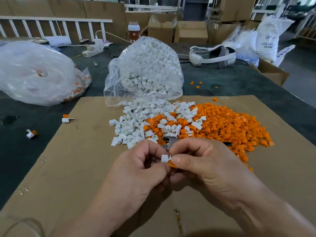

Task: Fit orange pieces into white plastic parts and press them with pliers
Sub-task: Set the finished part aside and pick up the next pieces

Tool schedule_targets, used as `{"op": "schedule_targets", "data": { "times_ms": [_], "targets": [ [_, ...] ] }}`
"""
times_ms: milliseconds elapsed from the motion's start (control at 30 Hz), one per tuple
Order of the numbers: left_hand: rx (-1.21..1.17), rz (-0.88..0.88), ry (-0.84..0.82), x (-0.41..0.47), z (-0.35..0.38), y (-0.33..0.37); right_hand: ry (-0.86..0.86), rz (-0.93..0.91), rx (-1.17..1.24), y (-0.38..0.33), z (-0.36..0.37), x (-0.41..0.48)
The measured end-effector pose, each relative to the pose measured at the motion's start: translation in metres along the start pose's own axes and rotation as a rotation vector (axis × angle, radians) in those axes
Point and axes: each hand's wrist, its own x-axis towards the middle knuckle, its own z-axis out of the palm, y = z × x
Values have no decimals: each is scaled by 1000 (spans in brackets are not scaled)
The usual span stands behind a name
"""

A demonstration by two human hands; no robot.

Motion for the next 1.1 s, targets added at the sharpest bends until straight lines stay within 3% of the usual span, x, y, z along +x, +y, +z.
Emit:
{"op": "schedule_targets", "data": {
  "times_ms": [400,500,567,633,700,867,1100],
  "targets": [
    [111,43,106,2,7,-1,55,-119,-106,-4,5,-3],
    [-101,-20,64,4,10,0,60,-65,-123,-4,6,-1],
    [-261,-92,59,7,8,0,172,-156,-445,-1,-2,0],
    [-354,-133,74,9,0,1,280,-310,-1075,-1,-13,0],
    [-416,-142,96,10,-9,4,227,-289,-1459,-3,-20,-1],
    [-495,-185,97,12,-18,9,192,-77,-1681,-1,-34,-3],
    [-472,-219,79,14,-19,8,127,-80,-1683,-6,-40,-2]
  ]
}}
